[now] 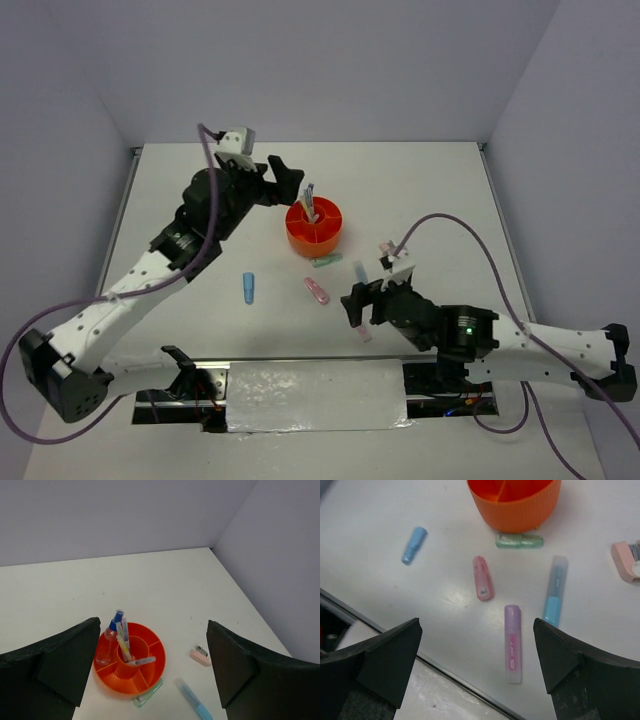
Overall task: Sort the stationery into containers
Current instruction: Pick up the stationery from the center of the board.
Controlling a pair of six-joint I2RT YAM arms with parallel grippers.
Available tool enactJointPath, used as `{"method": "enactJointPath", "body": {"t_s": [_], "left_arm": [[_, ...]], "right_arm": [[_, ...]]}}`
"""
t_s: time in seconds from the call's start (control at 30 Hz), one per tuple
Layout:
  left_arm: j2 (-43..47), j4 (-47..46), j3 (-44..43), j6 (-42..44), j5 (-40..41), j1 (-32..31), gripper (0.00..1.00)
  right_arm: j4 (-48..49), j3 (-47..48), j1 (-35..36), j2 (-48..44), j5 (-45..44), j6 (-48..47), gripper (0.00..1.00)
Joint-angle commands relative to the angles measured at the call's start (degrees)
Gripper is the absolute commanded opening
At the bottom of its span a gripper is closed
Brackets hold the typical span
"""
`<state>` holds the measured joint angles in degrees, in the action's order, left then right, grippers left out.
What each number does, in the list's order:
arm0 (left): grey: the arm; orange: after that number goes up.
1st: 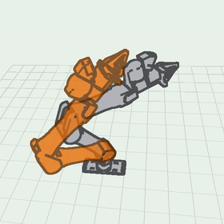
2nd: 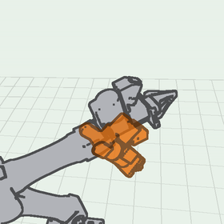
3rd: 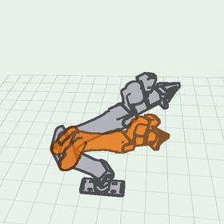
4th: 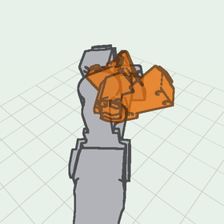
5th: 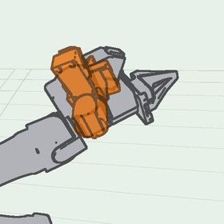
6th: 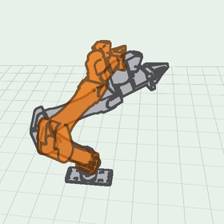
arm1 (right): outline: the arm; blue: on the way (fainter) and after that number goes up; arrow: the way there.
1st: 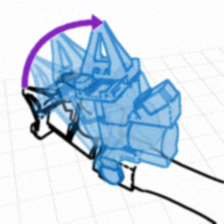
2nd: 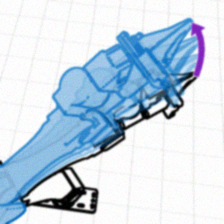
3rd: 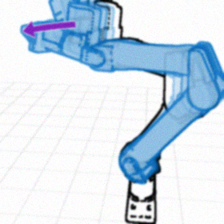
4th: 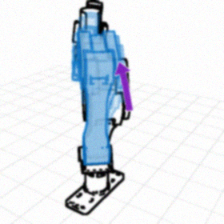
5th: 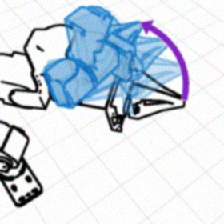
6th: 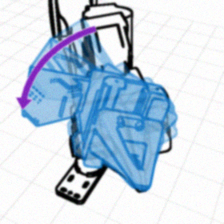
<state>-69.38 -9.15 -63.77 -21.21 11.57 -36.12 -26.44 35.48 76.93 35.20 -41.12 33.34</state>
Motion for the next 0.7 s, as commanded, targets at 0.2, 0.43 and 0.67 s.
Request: {"method": "enactJointPath", "body": {"t_s": [0.2, 0.43, 0.67], "left_arm": [[19.33, 47.45, -3.05, -11.84, 12.32, -0.09, 0.99], [36.67, 45.63, 10.58, -3.39, 8.99, 0.0, 0.99], [42.14, 42.11, 16.39, -4.36, 5.13, 0.17, 0.99]], "right_arm": [[7.1, 6.95, -14.35, 27.27, 20.3, -5.82, 0.95], [11.58, 13.2, -14.35, 44.24, 24.51, -13.74, 0.9], [15.71, 17.95, -16.01, 56.63, 25.13, -19.27, 0.86]]}}
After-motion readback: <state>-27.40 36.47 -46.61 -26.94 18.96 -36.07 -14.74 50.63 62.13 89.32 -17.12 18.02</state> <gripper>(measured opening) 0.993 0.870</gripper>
